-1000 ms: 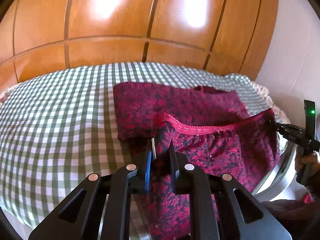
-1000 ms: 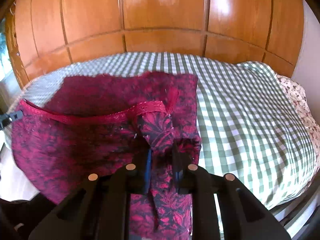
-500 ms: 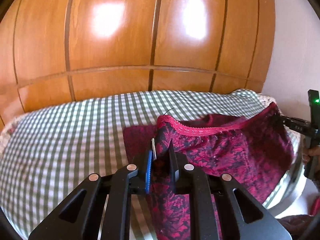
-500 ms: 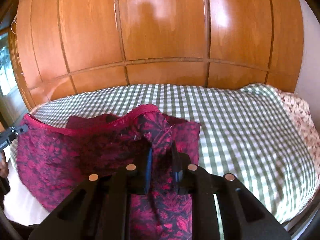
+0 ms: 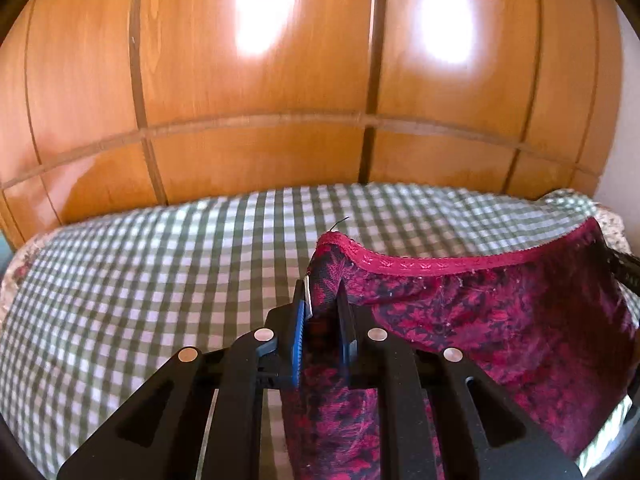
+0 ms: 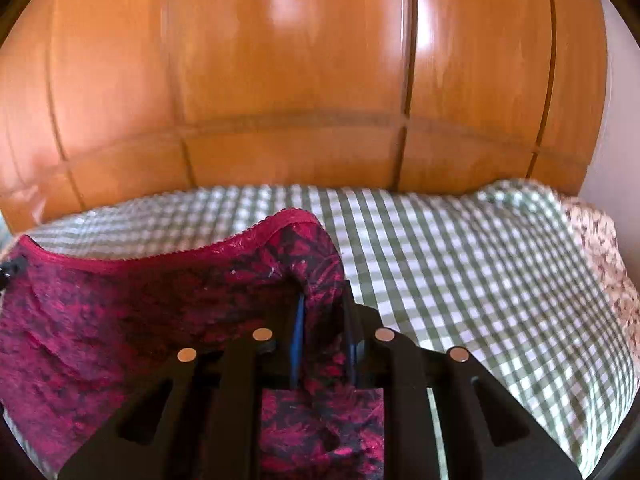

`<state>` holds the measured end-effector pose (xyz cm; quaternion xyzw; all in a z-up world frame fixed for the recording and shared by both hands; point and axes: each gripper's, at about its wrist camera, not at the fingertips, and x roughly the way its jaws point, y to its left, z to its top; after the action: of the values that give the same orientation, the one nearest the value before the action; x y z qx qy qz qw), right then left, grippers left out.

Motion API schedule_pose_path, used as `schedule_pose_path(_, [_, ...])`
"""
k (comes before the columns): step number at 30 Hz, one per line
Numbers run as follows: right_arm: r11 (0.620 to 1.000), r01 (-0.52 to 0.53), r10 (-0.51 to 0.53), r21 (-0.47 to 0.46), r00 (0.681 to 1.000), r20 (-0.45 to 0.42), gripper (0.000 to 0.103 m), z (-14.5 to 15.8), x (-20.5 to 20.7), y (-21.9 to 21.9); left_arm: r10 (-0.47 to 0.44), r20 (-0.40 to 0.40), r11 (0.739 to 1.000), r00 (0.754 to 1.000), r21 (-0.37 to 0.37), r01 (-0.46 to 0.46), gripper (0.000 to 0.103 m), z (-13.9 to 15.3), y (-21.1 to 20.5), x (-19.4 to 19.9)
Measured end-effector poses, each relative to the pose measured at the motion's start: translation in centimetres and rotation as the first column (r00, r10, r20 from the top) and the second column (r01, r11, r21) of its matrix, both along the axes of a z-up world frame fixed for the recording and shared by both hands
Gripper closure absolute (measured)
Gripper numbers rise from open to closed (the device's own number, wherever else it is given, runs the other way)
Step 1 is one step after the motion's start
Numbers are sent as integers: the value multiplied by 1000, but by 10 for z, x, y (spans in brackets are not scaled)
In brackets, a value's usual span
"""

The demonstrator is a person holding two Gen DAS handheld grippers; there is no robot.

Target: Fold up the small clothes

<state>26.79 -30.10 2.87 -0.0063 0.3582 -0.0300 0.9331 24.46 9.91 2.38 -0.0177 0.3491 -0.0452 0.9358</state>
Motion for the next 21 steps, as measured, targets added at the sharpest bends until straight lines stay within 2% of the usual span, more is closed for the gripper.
schedule_pose_path(2, [1000,21,-21,-2,998,-66,87,-23,12,-5,-1,-77,1000,997,-10,0,87,-22,-1,17])
schedule_pose_path(5, [1000,24,-21,20,994,-106,83,-37,15,-10,3,-121,1000,993,-23,-6,79,-39,2,19])
schedule_pose_path(6, [999,18,-14,34,995,-101,78,-35,12,-12,-6,-124,998,992,-55,-1,74,-39,7,14])
schedule_pose_path(7, [999,16,-12,46,996,-94,72,-32,8,-15,1,-123,997,992,-73,-10,57,-38,12,8])
schedule_pose_path(8, [999,20,-15,51,996,-88,60,-29,4,-17,6,-121,995,993,-100,-18,47,-36,20,-1])
schedule_pose_path(9, [998,17,-12,65,997,-79,55,-25,-3,-20,-5,-121,992,993,-129,-10,47,-36,24,-9])
schedule_pose_path(11, [994,0,8,112,998,-67,51,-19,-23,-26,-41,-138,982,990,-189,14,47,-40,35,-31])
schedule_pose_path(14, [987,-17,30,162,996,-80,47,-18,-55,-38,-83,-153,971,985,-236,45,47,-47,41,-67])
schedule_pose_path(18, [974,-26,53,227,992,-112,45,-27,-104,-55,-138,-172,917,975,-394,60,47,-65,52,-121])
schedule_pose_path(20, [964,-22,58,265,990,-129,44,-35,-130,-63,-154,-186,891,970,-451,55,47,-73,53,-141])
schedule_pose_path(21, [956,-23,69,294,987,-144,44,-41,-142,-66,-159,-190,886,969,-461,55,47,-76,51,-147])
